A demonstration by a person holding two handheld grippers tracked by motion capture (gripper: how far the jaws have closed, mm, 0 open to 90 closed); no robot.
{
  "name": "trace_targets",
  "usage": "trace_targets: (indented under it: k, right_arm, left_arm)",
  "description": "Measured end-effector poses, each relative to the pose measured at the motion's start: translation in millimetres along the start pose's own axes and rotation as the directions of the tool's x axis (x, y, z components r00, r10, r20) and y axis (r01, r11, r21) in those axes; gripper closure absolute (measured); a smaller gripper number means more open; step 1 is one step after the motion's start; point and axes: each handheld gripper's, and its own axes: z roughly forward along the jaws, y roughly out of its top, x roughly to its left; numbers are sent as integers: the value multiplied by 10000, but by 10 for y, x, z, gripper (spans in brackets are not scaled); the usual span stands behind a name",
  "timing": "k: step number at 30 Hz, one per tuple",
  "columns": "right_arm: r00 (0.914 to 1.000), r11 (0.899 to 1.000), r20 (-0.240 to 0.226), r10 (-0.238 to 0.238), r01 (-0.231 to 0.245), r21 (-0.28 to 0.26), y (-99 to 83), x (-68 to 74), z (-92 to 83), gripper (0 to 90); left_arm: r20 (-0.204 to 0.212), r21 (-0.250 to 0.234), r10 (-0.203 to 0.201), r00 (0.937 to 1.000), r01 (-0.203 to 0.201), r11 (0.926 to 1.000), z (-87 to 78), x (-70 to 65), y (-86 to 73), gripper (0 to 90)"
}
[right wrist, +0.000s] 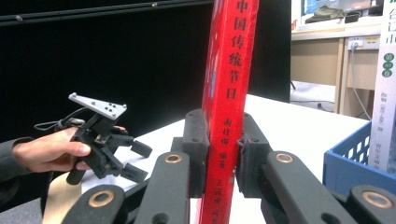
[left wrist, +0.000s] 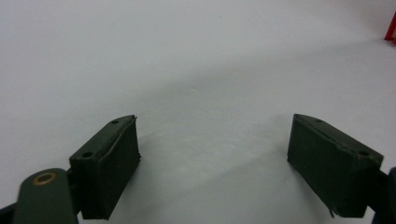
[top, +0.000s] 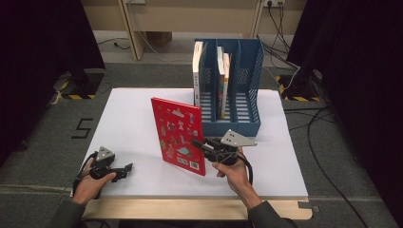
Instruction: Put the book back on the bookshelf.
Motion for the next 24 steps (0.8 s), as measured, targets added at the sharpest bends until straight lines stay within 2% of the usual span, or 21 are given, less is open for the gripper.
trace_targets:
  k: [13, 24]
  right_arm:
    - [9999, 9999, 79, -131, 130, 111, -83, 27, -110, 775]
    - [9986, 9982, 159, -499, 493, 341, -161, 99, -221, 771]
  left_arm:
    - [67, 8, 50, 10000, -50, 10000, -4, 8, -1, 155]
    - [72, -42, 34, 10000, -33, 10000, -4, 5, -6, 155]
